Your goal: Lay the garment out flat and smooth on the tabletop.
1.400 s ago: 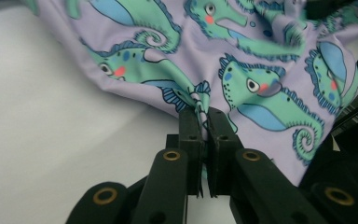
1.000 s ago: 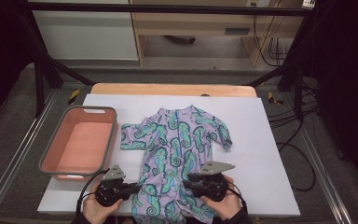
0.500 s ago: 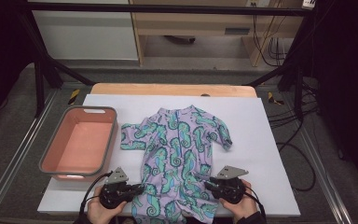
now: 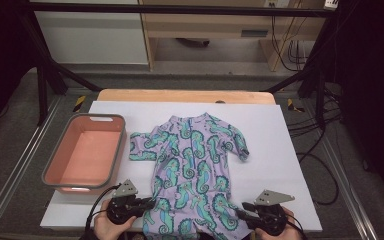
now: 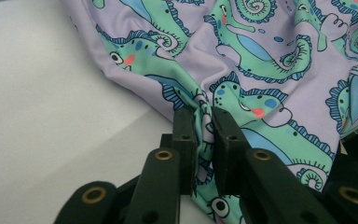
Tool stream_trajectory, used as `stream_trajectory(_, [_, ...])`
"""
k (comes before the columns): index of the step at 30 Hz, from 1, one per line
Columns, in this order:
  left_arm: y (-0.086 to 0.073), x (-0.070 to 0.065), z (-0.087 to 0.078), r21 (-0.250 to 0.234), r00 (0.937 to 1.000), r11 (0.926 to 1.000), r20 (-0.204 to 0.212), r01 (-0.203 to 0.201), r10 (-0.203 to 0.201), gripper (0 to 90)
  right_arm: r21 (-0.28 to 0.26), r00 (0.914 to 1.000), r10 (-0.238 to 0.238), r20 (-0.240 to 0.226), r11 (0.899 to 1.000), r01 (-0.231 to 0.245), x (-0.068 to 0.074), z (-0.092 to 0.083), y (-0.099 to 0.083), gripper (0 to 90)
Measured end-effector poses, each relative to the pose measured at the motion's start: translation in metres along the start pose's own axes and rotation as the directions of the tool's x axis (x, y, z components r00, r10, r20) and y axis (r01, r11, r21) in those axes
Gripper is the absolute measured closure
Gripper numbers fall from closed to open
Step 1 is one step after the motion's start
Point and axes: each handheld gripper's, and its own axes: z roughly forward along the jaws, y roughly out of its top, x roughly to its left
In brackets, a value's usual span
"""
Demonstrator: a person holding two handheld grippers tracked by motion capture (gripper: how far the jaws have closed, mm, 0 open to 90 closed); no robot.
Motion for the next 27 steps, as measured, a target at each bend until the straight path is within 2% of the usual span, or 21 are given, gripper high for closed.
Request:
stream_trajectory(1, [0.000, 0.000, 0.000, 0.001, 1.0000, 1.0000, 0.000, -0.001, 0.001, 78.8, -0.027, 0.9998, -0.021, 0.004, 0.999, 0.021, 0.001, 0.004, 0.005, 53.6])
stream_trajectory(3, [-0.001, -0.001, 0.000, 0.004, 1.0000, 1.0000, 0.001, -0.004, 0.004, 78.5, -0.039, 0.9985, -0.049, 0.027, 0.998, 0.050, 0.000, 0.015, 0.015, 54.4])
stream_trajectory(8, [-0.003, -0.003, 0.001, 0.011, 1.0000, 0.9999, -0.001, -0.009, 0.009, 78.5, -0.023, 0.9972, -0.006, 0.075, 1.000, 0.008, -0.011, 0.048, 0.029, 57.3])
stream_trajectory(10, [-0.003, -0.003, 0.001, 0.012, 1.0000, 0.9999, -0.002, -0.009, 0.009, 79.2, 0.002, 0.9971, -0.021, 0.073, 1.000, 0.021, -0.013, 0.059, 0.032, 67.4])
stream_trajectory(11, [-0.003, -0.003, 0.001, 0.010, 0.9999, 0.9999, -0.006, -0.012, 0.012, 79.5, 0.018, 0.9974, -0.035, 0.063, 0.999, 0.034, -0.013, 0.063, 0.033, 75.7])
stream_trajectory(12, [-0.003, -0.003, 0.000, 0.008, 0.9999, 0.9998, -0.007, -0.015, 0.015, 80.9, 0.012, 0.9980, -0.043, 0.046, 0.999, 0.043, -0.013, 0.065, 0.034, 83.6])
stream_trajectory(14, [-0.002, -0.003, -0.001, -0.001, 0.9999, 0.9999, -0.003, -0.016, 0.016, 82.3, 0.025, 0.9949, -0.077, 0.065, 0.997, 0.075, -0.012, 0.061, 0.037, 89.7])
stream_trajectory(17, [-0.002, -0.003, -0.003, -0.009, 0.9998, 0.9997, 0.002, -0.020, 0.020, 82.8, -0.027, 0.9920, -0.079, 0.099, 0.996, 0.082, -0.016, 0.046, 0.040, 90.0])
stream_trajectory(20, [-0.001, -0.004, -0.002, -0.013, 0.9998, 0.9998, 0.010, -0.017, 0.017, 80.2, -0.020, 0.9848, -0.084, 0.152, 0.996, 0.088, -0.023, 0.036, 0.037, 89.0])
stream_trajectory(21, [-0.001, -0.005, -0.002, -0.016, 0.9999, 0.9997, 0.004, -0.017, 0.017, 76.6, -0.009, 0.9832, -0.087, 0.161, 0.996, 0.089, -0.025, 0.035, 0.035, 85.5])
stream_trajectory(23, [-0.001, -0.005, -0.002, -0.020, 1.0000, 0.9998, -0.003, -0.004, 0.004, 69.1, 0.004, 0.9698, -0.104, 0.221, 0.994, 0.105, -0.026, 0.031, 0.031, 74.0])
stream_trajectory(24, [-0.002, -0.005, -0.003, -0.023, 1.0000, 0.9997, -0.006, 0.003, -0.003, 64.7, -0.008, 0.9724, -0.084, 0.218, 0.996, 0.088, -0.027, 0.027, 0.029, 74.9])
stream_trajectory(26, [-0.003, -0.007, -0.004, -0.026, 0.9996, 0.9996, -0.025, 0.014, -0.014, 57.6, -0.061, 0.9832, -0.049, 0.176, 0.996, 0.061, -0.025, 0.016, 0.026, 72.6])
stream_trajectory(27, [-0.004, -0.008, -0.005, -0.023, 0.9994, 0.9995, -0.024, 0.024, -0.024, 55.9, -0.080, 0.9871, -0.048, 0.153, 0.995, 0.060, -0.021, 0.011, 0.026, 71.7])
